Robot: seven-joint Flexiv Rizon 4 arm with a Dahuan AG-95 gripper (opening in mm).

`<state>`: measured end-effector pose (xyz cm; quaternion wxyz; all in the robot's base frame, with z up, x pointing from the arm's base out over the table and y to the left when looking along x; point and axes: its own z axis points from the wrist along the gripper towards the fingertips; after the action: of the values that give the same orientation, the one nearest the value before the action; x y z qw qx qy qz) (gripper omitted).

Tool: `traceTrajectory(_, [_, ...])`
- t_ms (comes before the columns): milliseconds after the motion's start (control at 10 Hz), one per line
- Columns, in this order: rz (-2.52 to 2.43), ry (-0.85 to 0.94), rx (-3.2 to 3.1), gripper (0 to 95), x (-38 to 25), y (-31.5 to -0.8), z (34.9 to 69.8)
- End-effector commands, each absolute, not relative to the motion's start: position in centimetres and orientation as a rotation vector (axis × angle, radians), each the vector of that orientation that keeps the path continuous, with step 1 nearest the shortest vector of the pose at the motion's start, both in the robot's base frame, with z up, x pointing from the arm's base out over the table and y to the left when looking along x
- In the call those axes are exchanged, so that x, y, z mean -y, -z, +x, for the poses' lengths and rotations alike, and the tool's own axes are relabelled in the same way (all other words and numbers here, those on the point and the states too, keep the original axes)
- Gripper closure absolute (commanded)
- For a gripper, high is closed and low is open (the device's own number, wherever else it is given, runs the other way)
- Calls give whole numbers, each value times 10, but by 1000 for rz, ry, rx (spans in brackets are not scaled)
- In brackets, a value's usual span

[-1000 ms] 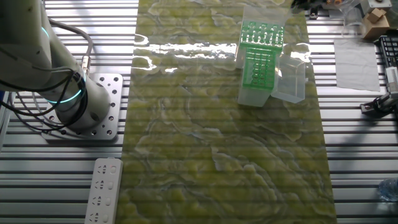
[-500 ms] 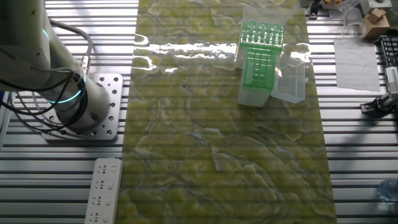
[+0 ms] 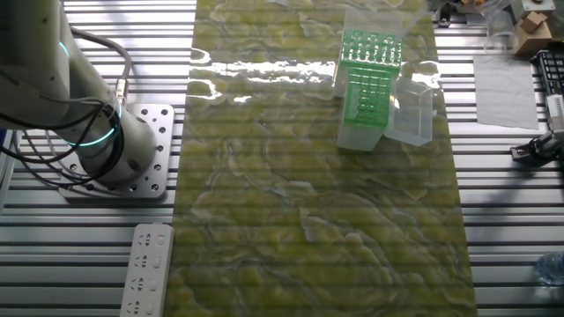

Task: Transfer all large pipette tips from one holder to another

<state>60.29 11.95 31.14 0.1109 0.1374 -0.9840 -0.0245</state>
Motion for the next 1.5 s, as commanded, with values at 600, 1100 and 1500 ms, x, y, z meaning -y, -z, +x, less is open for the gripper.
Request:
traceTrajectory(600, [483, 72, 2895, 950, -83, -284, 563])
traceTrajectory(1100, [481, 81, 2893, 950, -81, -281, 557])
traceTrajectory(1500, [476, 85, 2896, 950, -80, -278, 553])
